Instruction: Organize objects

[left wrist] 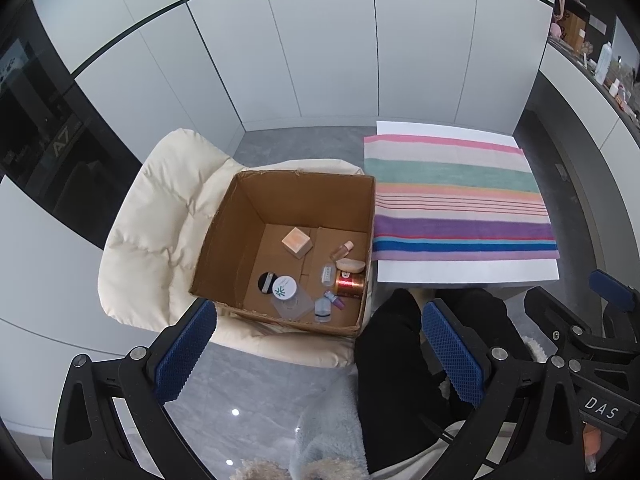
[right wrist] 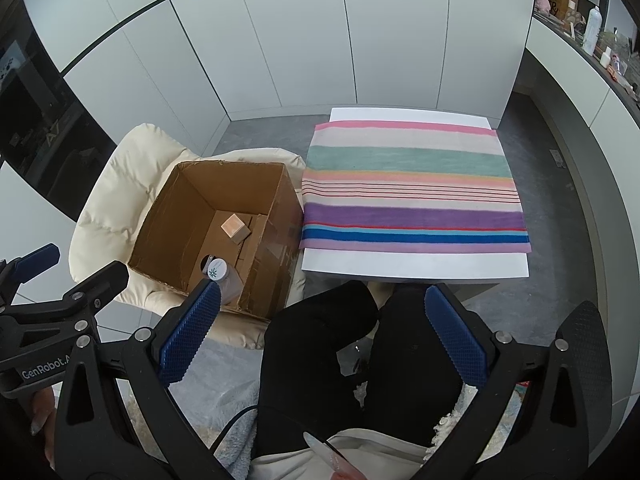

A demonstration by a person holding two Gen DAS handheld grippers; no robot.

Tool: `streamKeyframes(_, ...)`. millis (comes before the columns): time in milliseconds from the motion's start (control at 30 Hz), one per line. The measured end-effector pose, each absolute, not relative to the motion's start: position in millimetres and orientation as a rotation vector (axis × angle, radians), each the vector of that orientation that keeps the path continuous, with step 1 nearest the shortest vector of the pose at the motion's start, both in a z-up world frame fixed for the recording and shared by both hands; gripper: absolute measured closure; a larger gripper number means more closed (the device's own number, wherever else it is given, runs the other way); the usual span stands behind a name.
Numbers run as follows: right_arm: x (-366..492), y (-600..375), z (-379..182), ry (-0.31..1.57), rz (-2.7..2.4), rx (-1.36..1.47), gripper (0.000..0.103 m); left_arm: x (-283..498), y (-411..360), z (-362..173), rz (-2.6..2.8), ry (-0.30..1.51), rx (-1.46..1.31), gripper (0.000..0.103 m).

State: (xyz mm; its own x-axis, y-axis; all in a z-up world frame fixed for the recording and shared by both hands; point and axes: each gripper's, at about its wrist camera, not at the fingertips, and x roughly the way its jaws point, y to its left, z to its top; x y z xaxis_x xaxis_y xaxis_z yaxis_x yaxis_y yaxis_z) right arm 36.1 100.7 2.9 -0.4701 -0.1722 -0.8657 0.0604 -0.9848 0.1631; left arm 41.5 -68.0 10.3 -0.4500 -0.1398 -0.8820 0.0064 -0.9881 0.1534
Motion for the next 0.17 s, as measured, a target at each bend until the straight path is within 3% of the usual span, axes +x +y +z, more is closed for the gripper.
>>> streamKeyframes(167, 37.0, 102.8, 1.5, -0.163, -2.571, 1.535, 0.000, 41.8, -69.2, 10.4, -2.599, -0.196, 1.599, 0.000)
